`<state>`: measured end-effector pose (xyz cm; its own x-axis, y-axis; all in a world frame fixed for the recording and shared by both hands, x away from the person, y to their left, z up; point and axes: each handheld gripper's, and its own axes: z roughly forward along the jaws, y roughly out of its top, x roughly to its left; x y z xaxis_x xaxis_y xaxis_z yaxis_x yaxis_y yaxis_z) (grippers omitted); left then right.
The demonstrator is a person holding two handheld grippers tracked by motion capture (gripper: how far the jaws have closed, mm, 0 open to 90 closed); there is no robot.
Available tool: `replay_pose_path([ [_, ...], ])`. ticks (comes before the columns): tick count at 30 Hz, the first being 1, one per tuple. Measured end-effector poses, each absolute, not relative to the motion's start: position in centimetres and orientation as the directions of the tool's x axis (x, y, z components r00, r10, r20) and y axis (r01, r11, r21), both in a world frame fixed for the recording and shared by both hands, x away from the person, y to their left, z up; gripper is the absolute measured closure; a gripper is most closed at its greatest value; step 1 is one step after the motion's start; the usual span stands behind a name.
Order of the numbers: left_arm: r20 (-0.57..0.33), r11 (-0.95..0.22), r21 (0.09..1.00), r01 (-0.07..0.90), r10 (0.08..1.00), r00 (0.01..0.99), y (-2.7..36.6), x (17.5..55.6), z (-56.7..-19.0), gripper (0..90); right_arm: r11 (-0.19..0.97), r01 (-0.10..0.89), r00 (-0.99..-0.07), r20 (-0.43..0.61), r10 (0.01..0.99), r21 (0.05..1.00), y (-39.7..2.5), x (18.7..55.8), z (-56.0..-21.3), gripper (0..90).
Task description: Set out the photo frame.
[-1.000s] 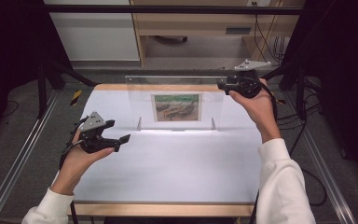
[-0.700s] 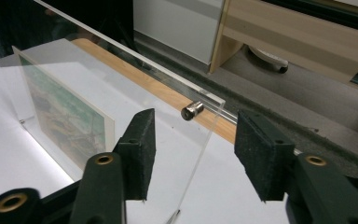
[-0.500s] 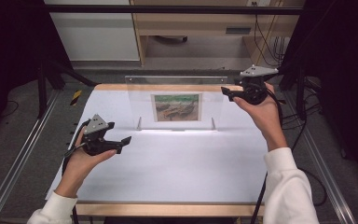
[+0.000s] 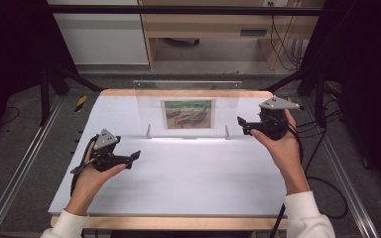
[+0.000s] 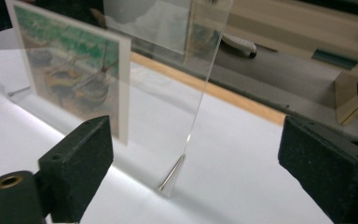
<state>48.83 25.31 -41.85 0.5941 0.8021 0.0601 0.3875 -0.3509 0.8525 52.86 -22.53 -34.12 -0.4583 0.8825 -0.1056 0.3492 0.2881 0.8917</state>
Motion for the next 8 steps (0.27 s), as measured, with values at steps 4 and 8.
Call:
replay_pose_path([
  [4,0.036,-0.307,0.869,0.387,0.821,0.569,25.9,48.5,-43.4,7.0,0.269,0.368,-0.445,-0.086,0.892,0.89,-22.4,50.9,-36.3,7.6],
  [8,0.036,-0.282,0.88,0.381,0.841,0.54,26.7,48.2,-44.5,7.0,0.242,0.398,-0.435,-0.05,0.899,0.885,-22.6,48.8,-40.3,7.1],
])
